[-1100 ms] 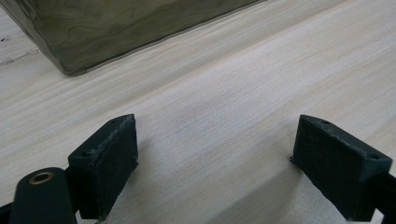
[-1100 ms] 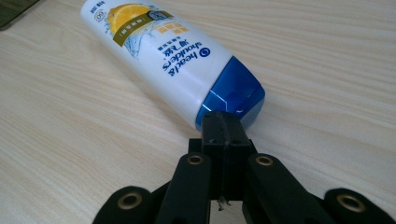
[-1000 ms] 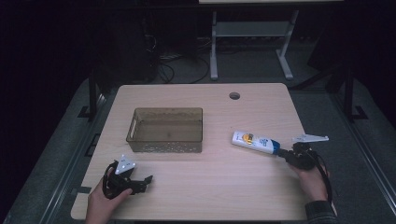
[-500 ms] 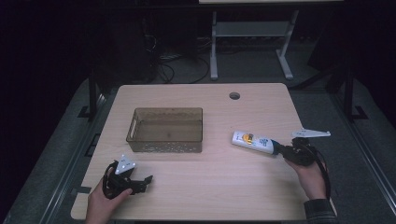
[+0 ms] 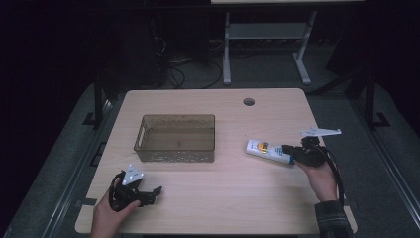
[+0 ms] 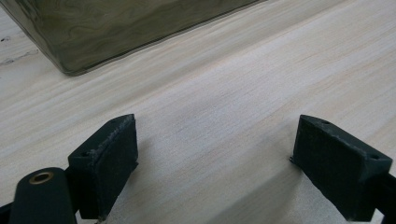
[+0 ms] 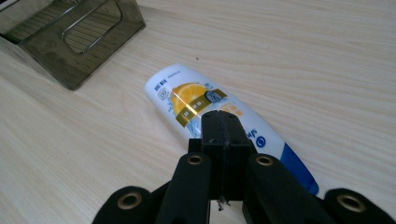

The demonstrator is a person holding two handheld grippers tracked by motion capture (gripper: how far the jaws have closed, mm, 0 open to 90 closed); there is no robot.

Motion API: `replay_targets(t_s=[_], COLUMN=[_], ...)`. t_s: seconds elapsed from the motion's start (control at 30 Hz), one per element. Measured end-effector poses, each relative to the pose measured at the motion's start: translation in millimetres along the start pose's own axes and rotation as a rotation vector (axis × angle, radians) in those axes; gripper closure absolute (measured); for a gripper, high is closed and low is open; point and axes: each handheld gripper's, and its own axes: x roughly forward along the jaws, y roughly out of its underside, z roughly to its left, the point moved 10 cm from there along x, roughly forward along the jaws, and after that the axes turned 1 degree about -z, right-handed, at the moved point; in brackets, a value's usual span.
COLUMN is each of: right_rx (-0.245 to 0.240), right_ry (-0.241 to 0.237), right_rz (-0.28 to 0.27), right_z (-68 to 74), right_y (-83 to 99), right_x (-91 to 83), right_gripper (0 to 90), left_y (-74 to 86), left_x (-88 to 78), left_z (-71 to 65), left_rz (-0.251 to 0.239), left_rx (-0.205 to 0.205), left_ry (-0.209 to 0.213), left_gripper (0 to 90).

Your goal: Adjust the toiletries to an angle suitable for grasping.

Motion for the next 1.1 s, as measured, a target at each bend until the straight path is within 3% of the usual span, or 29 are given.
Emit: replay_targets(t_s=[0.57,1.1], right_rx=[-0.024,-0.047], right_ry=[-0.013,-0.04], right_rz=[0.028,0.069], right_z=[6.5,24.1], right_y=[-28.7,-53.5], right_x=[37.5,78.6], right_gripper=[89.6,89.6], left_y=[0.0,0.0], left_x=[0.0,0.0], left_z=[0.2,0.2], left_rz=[0.002,0.002], left_rx=[0.0,0.0], left_ry=[0.0,0.0], left_gripper=[12.8,12.8])
